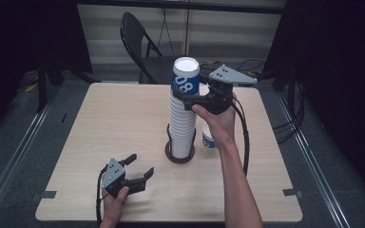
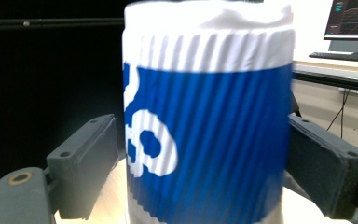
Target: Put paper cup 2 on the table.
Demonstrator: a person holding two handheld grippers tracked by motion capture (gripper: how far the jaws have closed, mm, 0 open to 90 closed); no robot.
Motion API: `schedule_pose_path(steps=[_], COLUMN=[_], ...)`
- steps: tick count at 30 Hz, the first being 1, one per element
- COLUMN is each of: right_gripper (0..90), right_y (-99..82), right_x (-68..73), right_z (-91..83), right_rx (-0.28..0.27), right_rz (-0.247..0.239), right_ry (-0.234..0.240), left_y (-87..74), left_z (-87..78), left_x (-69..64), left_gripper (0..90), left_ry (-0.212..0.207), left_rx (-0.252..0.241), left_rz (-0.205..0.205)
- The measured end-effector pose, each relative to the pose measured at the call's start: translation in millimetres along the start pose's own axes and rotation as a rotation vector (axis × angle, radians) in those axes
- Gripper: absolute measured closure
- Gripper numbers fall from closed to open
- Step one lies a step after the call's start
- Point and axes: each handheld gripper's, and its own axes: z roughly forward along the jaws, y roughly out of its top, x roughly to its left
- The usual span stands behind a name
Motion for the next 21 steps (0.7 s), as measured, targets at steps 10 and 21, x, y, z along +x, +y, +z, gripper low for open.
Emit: schedule_pose_path(steps=[10, 21], right_gripper=[12.8, 18.5], right_y=[-4.5, -4.7], right_x=[-3.7, -1.9], right_z=[10.5, 13.7], right_rx=[0.02, 0.036], right_rz=[0.007, -0.003], right_ry=[-0.016, -0.008], left_y=[-0.1, -0.3], left_z=[0.0, -0.3], left_x=[0.4, -0.2], left_gripper=[17.5, 17.5], left_ry=[-0.001, -0.008], left_rx=[-0.006, -0.006], left_rz=[-0.001, 0.006])
